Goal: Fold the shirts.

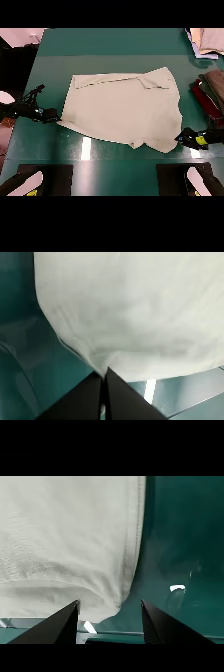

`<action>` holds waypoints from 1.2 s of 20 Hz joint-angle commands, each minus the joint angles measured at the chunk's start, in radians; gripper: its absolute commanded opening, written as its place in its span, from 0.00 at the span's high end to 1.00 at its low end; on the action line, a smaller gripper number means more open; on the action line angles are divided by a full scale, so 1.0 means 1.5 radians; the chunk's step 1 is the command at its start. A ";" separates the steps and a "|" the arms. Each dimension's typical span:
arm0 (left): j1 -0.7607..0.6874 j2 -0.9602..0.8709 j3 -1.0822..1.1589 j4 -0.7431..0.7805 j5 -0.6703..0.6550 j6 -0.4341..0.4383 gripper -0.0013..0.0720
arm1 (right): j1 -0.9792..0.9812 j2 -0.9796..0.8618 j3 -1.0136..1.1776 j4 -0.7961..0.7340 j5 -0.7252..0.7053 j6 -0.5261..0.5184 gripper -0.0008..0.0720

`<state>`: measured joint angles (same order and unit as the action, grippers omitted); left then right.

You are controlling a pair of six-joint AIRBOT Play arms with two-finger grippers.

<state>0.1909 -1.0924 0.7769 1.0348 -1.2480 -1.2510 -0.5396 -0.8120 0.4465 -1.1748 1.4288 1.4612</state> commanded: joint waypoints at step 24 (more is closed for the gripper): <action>0.000 0.013 0.620 -0.110 -0.011 -0.041 0.95 | -0.003 0.084 0.561 0.317 -0.253 -0.051 0.96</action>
<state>0.1898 -1.0832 1.4181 0.9291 -1.2716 -1.2938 -0.5434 -0.6785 1.0019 -0.7773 1.1229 1.3983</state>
